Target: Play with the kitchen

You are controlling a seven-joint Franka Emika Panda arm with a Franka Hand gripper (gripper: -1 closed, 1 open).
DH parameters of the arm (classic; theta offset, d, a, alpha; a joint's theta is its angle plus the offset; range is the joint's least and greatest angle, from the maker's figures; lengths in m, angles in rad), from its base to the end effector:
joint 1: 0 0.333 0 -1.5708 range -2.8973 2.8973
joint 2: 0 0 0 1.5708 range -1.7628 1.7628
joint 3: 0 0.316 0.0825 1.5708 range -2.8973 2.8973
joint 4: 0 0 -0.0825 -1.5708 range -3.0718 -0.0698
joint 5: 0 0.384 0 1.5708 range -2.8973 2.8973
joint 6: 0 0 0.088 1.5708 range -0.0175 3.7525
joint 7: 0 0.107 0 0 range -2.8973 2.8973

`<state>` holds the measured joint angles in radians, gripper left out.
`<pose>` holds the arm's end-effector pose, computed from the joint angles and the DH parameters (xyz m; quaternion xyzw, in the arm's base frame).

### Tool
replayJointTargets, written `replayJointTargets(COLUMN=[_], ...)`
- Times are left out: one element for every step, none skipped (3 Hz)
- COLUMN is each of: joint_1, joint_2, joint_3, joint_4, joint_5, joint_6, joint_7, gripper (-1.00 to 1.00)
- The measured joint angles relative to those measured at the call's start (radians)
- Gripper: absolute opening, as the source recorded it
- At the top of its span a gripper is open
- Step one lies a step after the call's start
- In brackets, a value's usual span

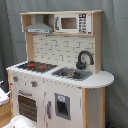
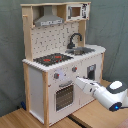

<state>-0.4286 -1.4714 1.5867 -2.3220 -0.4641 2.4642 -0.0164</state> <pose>0.1973 0.4833 0.3261 0.4164 0.4850 0.3530 0.6832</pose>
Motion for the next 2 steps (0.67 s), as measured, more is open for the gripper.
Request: replayJointTargets(joint_1=[0.001,0.011], joint_2=[0.000,0.000], joint_3=[-0.009,-0.009], joint_4=[0.015,0.016], joint_5=[0.000,0.000], joint_6=[0.012,0.032], joint_7=[-0.106,-0.211], gripper=[1.00,1.00])
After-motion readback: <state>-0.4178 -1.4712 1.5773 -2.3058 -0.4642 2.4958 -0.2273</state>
